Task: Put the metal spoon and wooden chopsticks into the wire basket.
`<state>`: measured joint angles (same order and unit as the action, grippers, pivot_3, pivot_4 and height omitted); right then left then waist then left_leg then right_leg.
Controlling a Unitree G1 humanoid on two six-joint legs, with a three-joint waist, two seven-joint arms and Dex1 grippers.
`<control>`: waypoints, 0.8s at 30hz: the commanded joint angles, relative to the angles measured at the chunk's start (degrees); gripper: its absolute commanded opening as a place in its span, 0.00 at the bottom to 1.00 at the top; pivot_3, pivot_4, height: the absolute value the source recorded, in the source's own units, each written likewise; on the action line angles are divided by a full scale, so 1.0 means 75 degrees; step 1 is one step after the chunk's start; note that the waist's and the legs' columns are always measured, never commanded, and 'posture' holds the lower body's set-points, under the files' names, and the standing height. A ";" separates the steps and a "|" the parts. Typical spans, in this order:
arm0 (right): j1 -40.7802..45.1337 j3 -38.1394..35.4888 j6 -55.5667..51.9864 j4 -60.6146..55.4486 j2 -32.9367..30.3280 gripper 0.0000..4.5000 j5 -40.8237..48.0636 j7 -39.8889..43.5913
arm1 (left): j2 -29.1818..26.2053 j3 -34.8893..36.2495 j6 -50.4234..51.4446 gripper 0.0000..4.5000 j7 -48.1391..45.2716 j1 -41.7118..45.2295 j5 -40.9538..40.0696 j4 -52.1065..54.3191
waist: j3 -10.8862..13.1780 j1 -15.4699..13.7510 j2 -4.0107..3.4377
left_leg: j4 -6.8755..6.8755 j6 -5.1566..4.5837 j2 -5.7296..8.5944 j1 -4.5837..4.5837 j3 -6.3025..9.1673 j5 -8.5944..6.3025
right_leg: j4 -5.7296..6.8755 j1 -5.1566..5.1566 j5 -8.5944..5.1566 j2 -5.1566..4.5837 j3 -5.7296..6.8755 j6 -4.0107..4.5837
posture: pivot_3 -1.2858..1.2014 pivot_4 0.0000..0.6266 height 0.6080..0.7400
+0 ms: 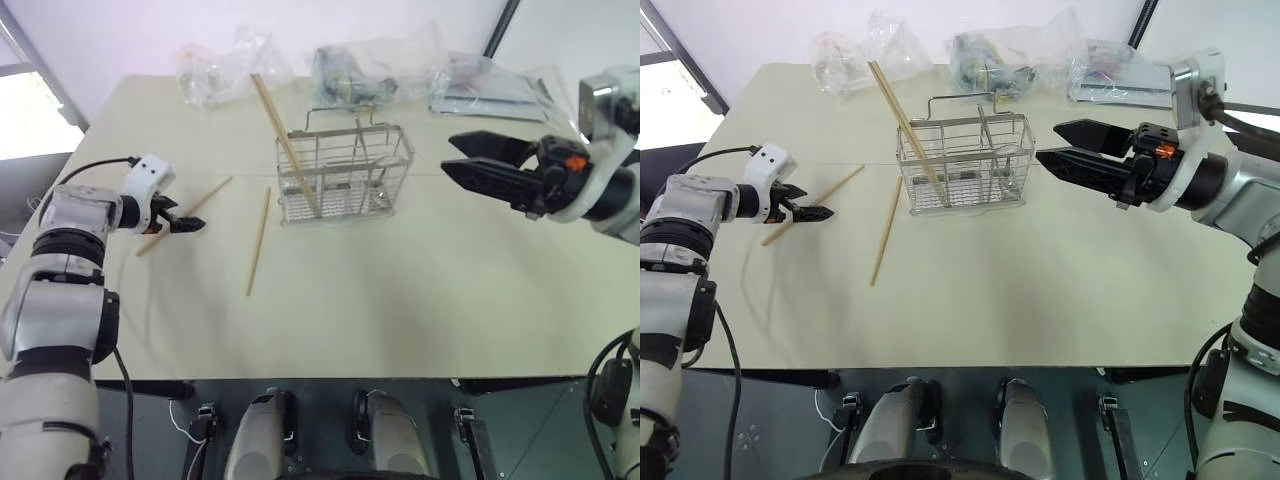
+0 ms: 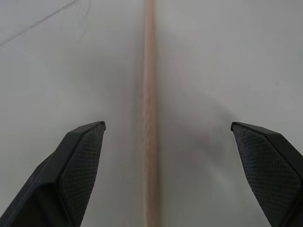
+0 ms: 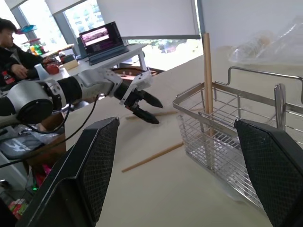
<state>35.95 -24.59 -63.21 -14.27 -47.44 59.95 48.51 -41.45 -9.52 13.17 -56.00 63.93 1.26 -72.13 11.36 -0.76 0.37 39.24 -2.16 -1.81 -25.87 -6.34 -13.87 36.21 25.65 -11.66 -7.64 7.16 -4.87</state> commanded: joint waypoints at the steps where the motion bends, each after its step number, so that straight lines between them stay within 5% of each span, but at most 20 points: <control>1: -0.0022 -0.0427 0.0041 -0.0329 -0.0148 0.88 0.0409 -0.0348 | 0.0027 0.0113 -0.0137 1.00 0.0149 0.0217 0.0269 -0.0119 | -0.0001 -0.0004 0.0001 | 0.0001 0.0000 0.0002 0.0000 0.0000 0.0000 | 0.0000 0.0000 0.0000 -0.0002 0.0000 0.0000 | 0.52 0.24 0.73; 5: -0.0075 -0.0396 0.0109 -0.0321 -0.0217 0.88 0.0529 -0.0506 | 0.0143 0.0123 -0.0193 1.00 0.0002 0.0207 0.0399 -0.0165 | -0.0002 -0.0003 0.0002 | 0.0002 -0.0001 0.0002 0.0002 0.0001 -0.0001 | 0.0000 -0.0002 0.0000 -0.0002 0.0000 0.0000 | 0.52 0.24 0.73; 7: -0.0122 -0.0347 0.0157 -0.0305 -0.0267 0.90 0.0520 -0.0509 | 0.0176 0.0153 -0.0208 0.88 -0.0023 0.0213 0.0442 -0.0181 | -0.0002 -0.0008 0.0003 | 0.0002 -0.0001 0.0002 0.0002 0.0001 -0.0001 | 0.0000 -0.0002 0.0000 -0.0002 0.0000 0.0000 | 0.52 0.24 0.73; 15: -0.0223 -0.0261 0.0260 -0.0260 -0.0479 0.90 0.0495 -0.0328 | 0.0213 0.0430 -0.0158 0.01 0.0076 0.0349 0.0469 -0.0198 | -0.0003 0.0013 0.0003 | 0.0004 -0.0002 0.0001 0.0002 0.0001 0.0000 | 0.0002 -0.0003 0.0000 0.0000 0.0000 0.0000 | 0.52 0.24 0.73; 24: -0.0341 -0.0189 0.0401 -0.0303 -0.0524 0.90 0.0525 -0.0225 | 0.0266 0.1632 -0.0203 0.01 0.0963 0.0763 -0.0309 -0.0034 | 0.0001 -0.0001 0.0010 | 0.0004 -0.0004 0.0000 0.0000 0.0003 -0.0001 | 0.0001 -0.0002 0.0000 0.0000 0.0001 0.0000 | 0.52 0.24 0.73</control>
<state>33.42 -24.89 -61.40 -15.32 -50.54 62.71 46.49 -39.02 -1.03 12.42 -51.37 66.12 2.24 -74.16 11.37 -0.77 0.44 39.28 -2.19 -1.81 -25.88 -6.30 -13.87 36.21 25.64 -11.66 -7.65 7.17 -4.88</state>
